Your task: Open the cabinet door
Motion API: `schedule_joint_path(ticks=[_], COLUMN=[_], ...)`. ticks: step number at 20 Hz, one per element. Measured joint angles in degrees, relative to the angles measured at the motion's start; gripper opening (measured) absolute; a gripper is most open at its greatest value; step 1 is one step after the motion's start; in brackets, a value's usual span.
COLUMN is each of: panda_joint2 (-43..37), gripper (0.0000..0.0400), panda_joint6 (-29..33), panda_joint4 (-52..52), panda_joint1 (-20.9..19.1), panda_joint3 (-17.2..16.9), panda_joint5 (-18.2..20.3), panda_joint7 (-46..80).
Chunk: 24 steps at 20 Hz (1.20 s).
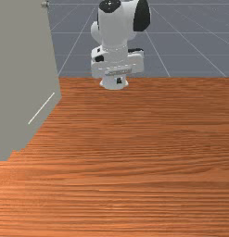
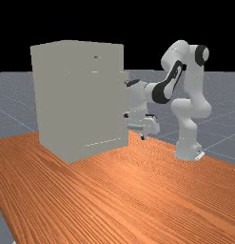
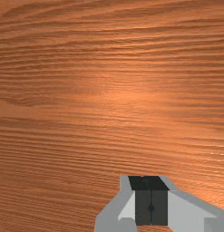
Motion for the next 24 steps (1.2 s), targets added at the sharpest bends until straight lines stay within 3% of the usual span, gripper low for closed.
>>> schedule_joint_path(ticks=[5, 9, 15, 18, 21, 22, 23, 24], panda_joint2=[-19.4, -40.5, -56.3, -58.5, -58.4, -58.3, -58.1, -57.9], gripper=[0.0, 0.0, 0.0, 0.0, 0.0, 0.0157, 0.0252, 0.031], panda_joint6=[1.7, -0.1, -9.7, -8.8, -4.6, -2.4, 1.2, 5.2], panda_joint4=[-13.9, -22.7, -24.0, -21.0, -17.3, -16.6, -16.3, -16.1], panda_joint1=[-1.0, -5.3, -18.4, -23.8, -26.4, -27.0, -27.8, -28.8], panda_joint3=[1.3, 2.3, 1.3, 0.1, -2.3, -2.9, -3.6, -4.3], panda_joint5=[-3.2, -7.5, -19.7, -23.4, -25.0, -25.6, -26.2, -26.8], panda_joint7=[3.9, 6.8, 8.6, 10.7, 11.4, 11.9, 12.9, 14.1])
